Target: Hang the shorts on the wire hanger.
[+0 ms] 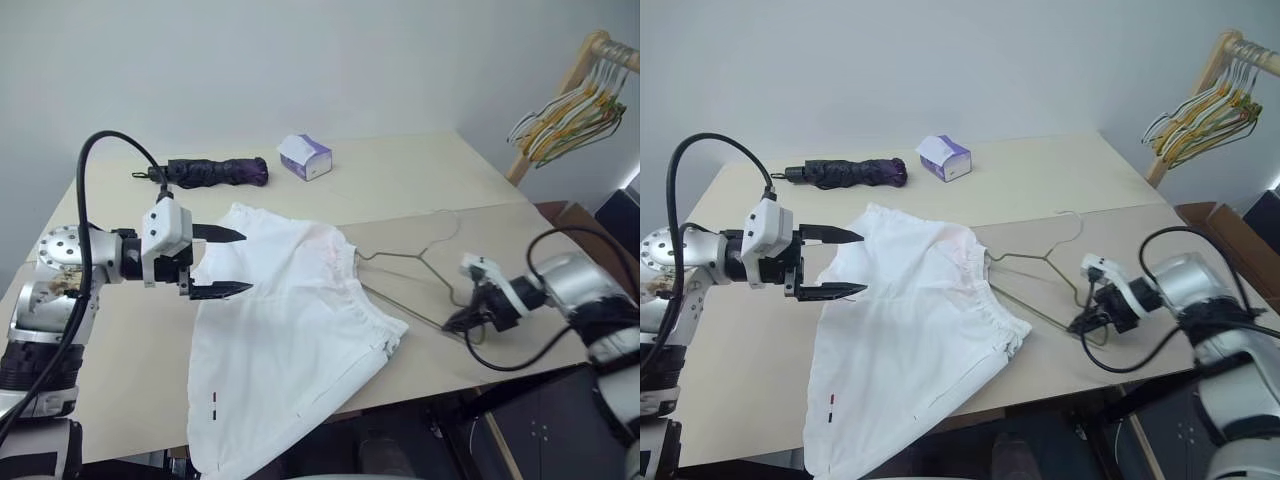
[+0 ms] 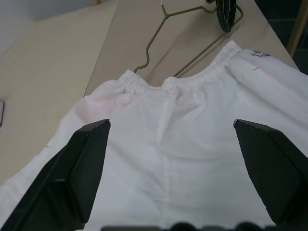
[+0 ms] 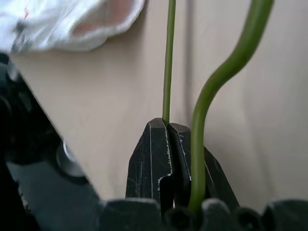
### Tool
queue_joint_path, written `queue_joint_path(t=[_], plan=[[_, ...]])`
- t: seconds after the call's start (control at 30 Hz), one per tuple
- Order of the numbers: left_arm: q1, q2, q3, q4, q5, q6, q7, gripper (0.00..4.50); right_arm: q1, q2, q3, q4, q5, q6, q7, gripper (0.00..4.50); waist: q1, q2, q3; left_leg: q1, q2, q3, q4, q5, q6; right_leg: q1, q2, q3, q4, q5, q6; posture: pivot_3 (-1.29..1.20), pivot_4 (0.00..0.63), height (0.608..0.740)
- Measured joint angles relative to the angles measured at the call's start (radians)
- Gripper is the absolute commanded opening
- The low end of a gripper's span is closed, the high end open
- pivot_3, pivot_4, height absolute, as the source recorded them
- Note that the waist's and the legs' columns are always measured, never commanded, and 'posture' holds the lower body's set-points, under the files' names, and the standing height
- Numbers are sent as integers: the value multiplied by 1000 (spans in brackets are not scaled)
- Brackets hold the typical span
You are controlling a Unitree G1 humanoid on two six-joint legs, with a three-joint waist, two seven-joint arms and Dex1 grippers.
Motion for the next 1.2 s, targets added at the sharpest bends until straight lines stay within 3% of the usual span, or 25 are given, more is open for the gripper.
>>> queue_joint_path(t=[0.17, 0.63, 0.87, 1.03, 1.2], plan=[[9, 0, 2, -3, 0, 0, 13, 4441, -77, 94, -26, 152, -59, -10, -8, 0, 9, 0, 0, 0, -1, 0, -1, 1, -1, -1, -1, 0, 1, 0, 0, -12, 0, 740], [16, -1, 4, -13, 2, -1, 36, 4441, -78, 108, -130, 168, -101, -38, -8, 0, 23, 0, 0, 0, -2, 0, -2, 1, -1, -2, -2, -1, 1, 0, 0, -45, 0, 740], [-43, -20, -17, 34, 13, -29, 40, 4441, -41, 41, -269, -177, -95, 34, -156, 0, 24, 0, 0, 0, -2, -1, -2, 1, -1, -2, -2, -1, 1, 0, 0, -108, 0, 740], [-212, -50, -58, 212, 76, -125, 34, 4441, 26, 2, -291, -584, -102, 138, -272, 0, 20, 0, 0, -2, -2, -1, -1, 1, -1, -3, -2, -2, 0, 0, 0, -147, 0, 740], [-422, -68, -82, 451, 149, -270, 9, 4441, 52, 13, -258, -845, -117, 205, -361, 0, 7, 0, 0, -3, -3, -1, -1, 1, -1, -3, -2, -2, 0, 0, 0, -173, 0, 740]])
